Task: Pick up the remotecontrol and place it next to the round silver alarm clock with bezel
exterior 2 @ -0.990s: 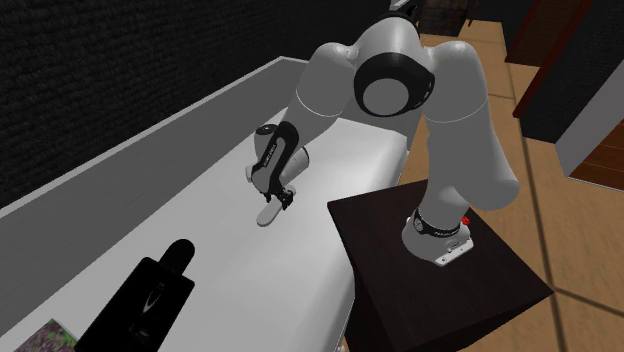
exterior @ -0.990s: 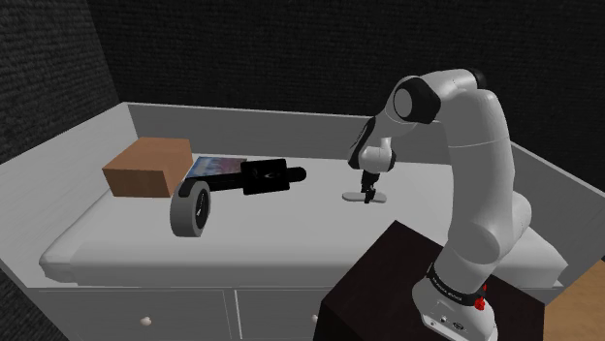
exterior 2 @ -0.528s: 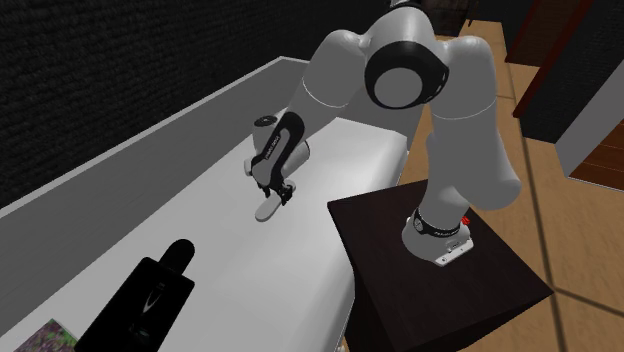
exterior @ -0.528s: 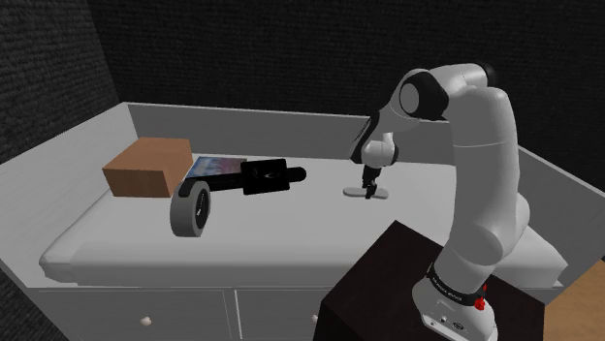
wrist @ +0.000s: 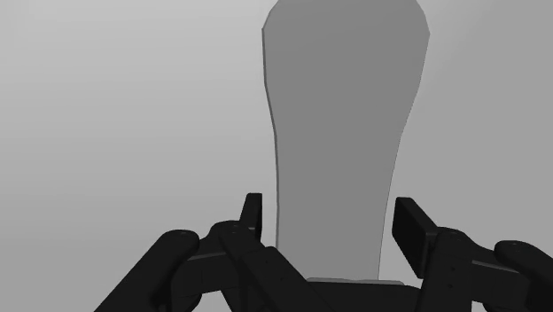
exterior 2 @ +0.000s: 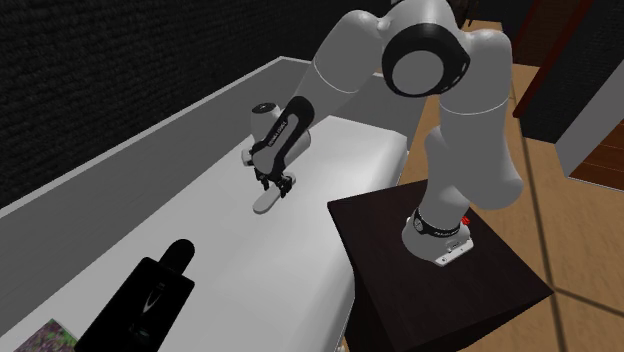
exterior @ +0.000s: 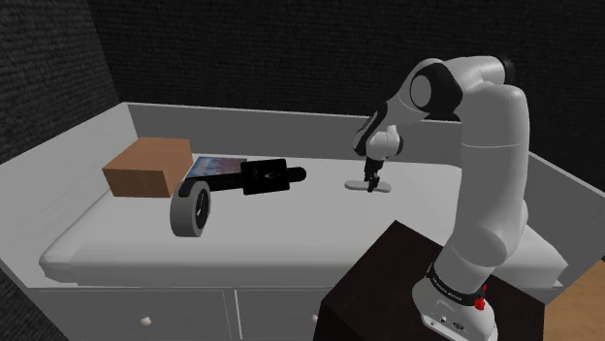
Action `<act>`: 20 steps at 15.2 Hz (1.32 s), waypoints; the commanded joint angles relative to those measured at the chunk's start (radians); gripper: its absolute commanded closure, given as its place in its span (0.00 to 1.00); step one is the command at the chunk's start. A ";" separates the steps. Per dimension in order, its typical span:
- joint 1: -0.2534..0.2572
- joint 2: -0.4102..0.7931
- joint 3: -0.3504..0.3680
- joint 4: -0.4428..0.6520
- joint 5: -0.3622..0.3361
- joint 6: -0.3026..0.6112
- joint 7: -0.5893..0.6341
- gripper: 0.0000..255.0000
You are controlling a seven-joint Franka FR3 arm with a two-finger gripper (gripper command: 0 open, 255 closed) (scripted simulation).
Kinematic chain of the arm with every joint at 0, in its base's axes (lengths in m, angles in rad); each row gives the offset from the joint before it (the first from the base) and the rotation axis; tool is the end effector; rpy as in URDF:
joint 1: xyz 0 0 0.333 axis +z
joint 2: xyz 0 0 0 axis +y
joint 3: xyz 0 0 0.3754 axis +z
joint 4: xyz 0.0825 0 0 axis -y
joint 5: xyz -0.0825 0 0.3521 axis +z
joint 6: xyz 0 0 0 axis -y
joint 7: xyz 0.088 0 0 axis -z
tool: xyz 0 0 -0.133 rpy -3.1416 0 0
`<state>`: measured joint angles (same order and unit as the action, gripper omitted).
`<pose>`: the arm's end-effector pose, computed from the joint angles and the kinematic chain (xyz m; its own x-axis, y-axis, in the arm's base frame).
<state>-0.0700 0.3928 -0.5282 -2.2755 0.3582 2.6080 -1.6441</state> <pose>0.4451 -0.3017 0.2624 0.7172 0.6968 -0.0105 0.6968 -0.7170 0.0198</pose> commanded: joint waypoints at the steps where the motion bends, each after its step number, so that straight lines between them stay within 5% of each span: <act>1: 0.016 -0.027 -0.019 -0.004 -0.026 -0.020 0.019 1.00; 20: 0.106 -0.259 -0.135 0.018 -0.259 -0.230 0.179 1.00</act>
<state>0.0337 0.1433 -0.6607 -2.2620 0.1087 2.3901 -1.4713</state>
